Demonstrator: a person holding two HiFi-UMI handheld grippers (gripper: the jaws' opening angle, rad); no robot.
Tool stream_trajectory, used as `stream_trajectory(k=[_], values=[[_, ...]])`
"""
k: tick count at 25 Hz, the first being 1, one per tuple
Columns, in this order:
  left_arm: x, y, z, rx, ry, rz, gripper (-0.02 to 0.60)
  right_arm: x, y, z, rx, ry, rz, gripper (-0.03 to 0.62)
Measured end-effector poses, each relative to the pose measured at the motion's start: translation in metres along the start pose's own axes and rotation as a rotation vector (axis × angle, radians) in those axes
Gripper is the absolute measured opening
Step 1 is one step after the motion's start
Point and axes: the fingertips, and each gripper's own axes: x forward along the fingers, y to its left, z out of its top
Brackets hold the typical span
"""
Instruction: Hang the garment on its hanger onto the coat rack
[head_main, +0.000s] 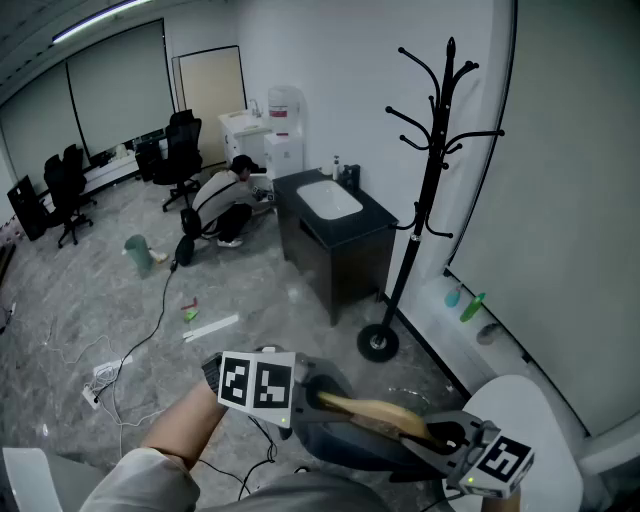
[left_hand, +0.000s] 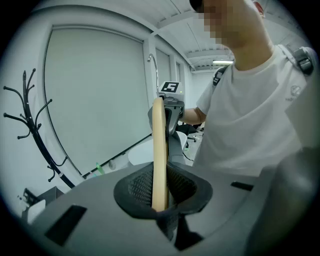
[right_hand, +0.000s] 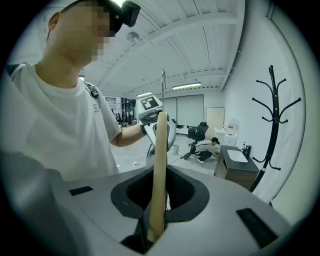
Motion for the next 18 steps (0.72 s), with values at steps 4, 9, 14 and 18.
stream_trajectory(k=[4,9,14,18], values=[[-0.0008,0.0001,0.0009,0.003,0.002,0.005,0.051,-0.0007,-0.0001,0.0005,-0.011,0.004,0.002,0.057],[0.0009,-0.0026,0.0025,-0.006,0.001,0.011,0.051,-0.0029,0.0028,-0.0007,-0.010,0.010,0.007,0.057],[0.0048,-0.0015,0.0018,-0.021,0.005,0.023,0.051,-0.0046,0.0001,-0.0060,0.017,0.012,0.014,0.057],[0.0067,0.0003,0.0035,-0.035,0.012,0.033,0.051,-0.0068,-0.0021,-0.0044,0.011,-0.002,0.032,0.057]])
